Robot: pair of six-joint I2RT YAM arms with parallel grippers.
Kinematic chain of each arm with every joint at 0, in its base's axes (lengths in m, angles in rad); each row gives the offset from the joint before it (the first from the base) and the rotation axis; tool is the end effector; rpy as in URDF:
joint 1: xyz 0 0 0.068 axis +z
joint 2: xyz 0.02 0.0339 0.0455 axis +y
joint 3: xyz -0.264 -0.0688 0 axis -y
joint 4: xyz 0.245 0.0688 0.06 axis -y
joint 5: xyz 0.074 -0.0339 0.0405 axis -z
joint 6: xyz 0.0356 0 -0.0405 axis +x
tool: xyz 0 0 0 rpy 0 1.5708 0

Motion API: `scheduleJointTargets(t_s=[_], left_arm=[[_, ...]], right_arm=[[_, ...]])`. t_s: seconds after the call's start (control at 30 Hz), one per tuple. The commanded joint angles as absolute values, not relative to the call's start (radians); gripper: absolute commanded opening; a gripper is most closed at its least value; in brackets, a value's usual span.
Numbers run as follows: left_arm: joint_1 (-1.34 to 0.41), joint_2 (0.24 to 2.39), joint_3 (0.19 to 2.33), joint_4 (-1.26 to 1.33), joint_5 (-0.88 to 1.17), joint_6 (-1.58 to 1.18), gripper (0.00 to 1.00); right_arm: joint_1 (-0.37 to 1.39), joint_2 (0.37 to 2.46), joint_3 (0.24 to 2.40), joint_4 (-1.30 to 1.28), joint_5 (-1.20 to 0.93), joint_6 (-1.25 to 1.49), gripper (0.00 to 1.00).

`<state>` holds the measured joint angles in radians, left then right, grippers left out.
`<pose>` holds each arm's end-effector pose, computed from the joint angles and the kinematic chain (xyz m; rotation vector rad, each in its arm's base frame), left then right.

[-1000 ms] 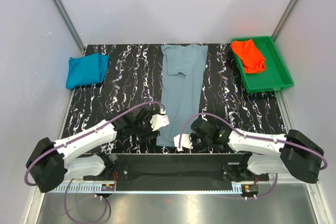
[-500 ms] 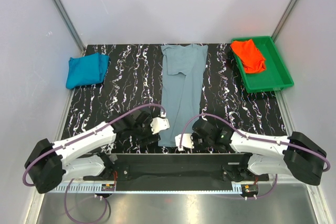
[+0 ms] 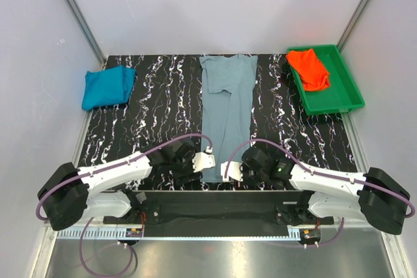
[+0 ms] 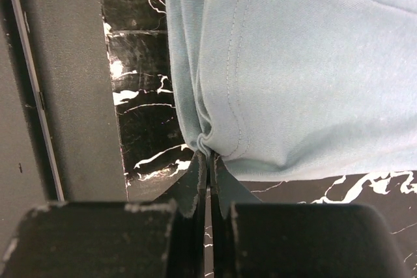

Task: Fold and stack the t-shirts
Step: Fold the tshirt

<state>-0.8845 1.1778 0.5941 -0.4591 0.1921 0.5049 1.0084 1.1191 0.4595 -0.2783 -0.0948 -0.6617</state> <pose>0.1286 -0.1678 0.1783 1.7383 1.9790 -0.3834 0.1037 0.1709 0.1601 -1.8958 1.6635 0.2603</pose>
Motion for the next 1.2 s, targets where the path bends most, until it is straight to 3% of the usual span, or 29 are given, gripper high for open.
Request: scheduleJointTargets(t_s=[0.0,0.13,0.37,0.5,0.63,1.17], left_arm=[[-0.890,1.198,0.637,-0.362,0.261,0.488,0.65],[-0.890,1.178,0.641,-0.339,0.278,0.456,0.60],[-0.891,1.167,0.666,-0.339,0.311,0.431,0.64],[-0.882,1.286,0.768,-0.425,0.362,0.343,0.65],[-0.785,1.370,0.880,-0.515,0.572,0.232,0.61],[-0.638,1.439,0.925,-0.663,0.837,-0.032,0.57]], right_arm=[[0.991,1.109,0.469,-0.276,-0.080,-0.623,0.00],[0.977,1.115,0.466,-0.275,-0.083,-0.615,0.00],[0.969,1.124,0.462,-0.261,-0.087,-0.609,0.00],[0.968,1.132,0.469,-0.259,-0.087,-0.607,0.00],[0.963,1.132,0.471,-0.259,-0.086,-0.609,0.00],[0.960,1.124,0.477,-0.255,-0.087,-0.604,0.00]])
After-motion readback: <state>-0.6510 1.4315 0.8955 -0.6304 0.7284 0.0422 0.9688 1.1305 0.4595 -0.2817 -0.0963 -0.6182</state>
